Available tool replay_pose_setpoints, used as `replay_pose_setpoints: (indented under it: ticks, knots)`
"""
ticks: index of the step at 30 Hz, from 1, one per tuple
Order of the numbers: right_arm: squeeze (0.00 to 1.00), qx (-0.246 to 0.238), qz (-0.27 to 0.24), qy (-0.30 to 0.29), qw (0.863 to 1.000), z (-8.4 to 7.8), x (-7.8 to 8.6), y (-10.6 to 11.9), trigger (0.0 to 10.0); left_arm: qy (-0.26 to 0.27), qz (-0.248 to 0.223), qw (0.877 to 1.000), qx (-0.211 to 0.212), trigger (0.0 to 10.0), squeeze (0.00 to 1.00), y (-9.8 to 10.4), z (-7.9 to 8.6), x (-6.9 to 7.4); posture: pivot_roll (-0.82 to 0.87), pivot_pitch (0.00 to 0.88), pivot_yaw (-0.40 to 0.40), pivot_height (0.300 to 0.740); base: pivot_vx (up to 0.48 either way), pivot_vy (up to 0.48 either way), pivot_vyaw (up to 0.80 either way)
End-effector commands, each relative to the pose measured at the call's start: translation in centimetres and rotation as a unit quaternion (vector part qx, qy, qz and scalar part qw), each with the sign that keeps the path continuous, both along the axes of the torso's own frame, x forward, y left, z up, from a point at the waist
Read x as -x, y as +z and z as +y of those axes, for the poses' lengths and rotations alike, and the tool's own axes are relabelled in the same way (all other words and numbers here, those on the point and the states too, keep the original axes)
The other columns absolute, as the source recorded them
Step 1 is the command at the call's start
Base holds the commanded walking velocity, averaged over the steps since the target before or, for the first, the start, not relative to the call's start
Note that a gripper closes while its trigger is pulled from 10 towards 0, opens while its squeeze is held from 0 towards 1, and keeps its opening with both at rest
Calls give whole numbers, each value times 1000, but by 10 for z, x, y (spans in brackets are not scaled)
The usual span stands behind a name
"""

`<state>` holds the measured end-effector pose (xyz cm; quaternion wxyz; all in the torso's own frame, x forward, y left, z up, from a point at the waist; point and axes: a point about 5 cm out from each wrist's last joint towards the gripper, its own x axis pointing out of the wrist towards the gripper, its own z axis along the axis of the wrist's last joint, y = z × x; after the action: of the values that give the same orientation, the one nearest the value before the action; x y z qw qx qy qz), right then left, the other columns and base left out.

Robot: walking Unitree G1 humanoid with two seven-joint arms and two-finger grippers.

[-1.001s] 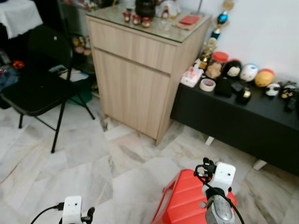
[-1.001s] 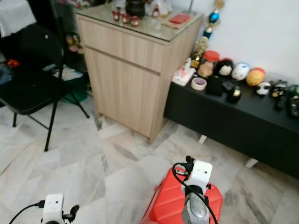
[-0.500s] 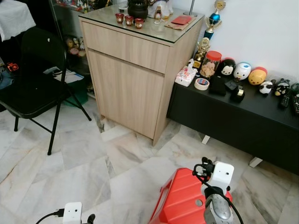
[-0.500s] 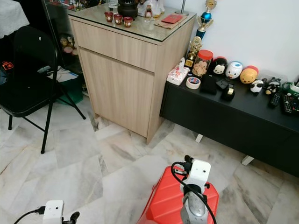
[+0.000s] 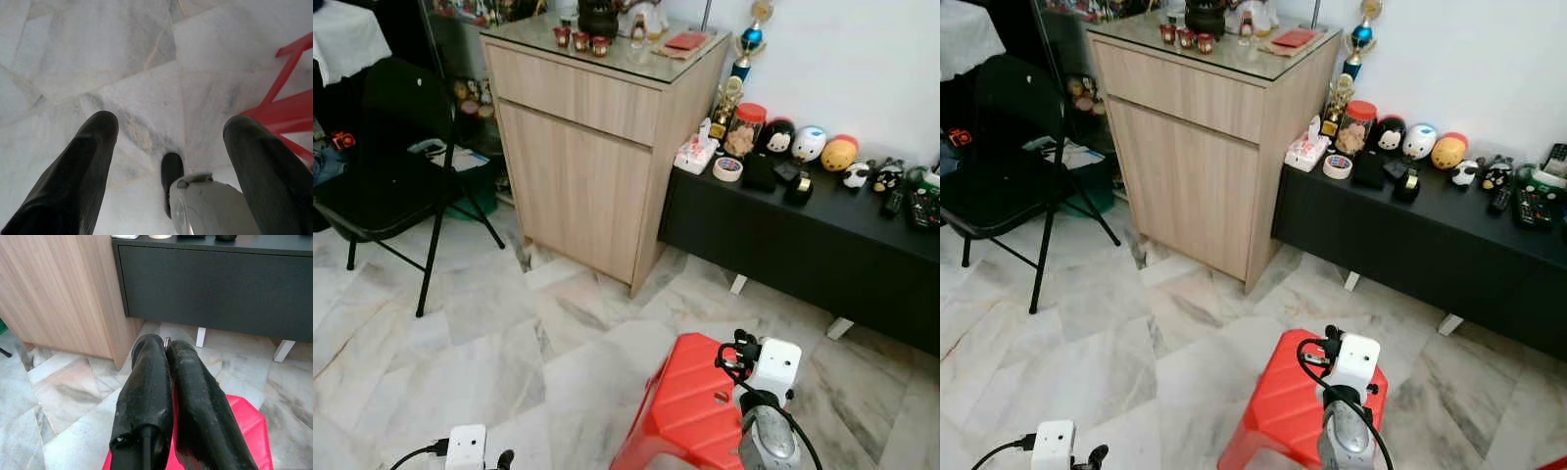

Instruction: Hang keys on a hook

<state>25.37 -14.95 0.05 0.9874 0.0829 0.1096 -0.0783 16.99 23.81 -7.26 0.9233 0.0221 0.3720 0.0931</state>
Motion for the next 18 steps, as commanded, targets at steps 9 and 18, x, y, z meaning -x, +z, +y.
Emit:
replay_pose_setpoints:
  ticks: [9,18]
  knots:
    - [0,2,12,1,1000,-1,-1,-2,10000,5,0,1000,8,10000,0,-2,-2,3,89,0,-90,740,-267,0,0]
    - [0,1,16,3,1000,-2,-3,-2,10000,-2,-41,999,10,10000,0,9,-2,-18,88,0,-92,740,-265,0,0]
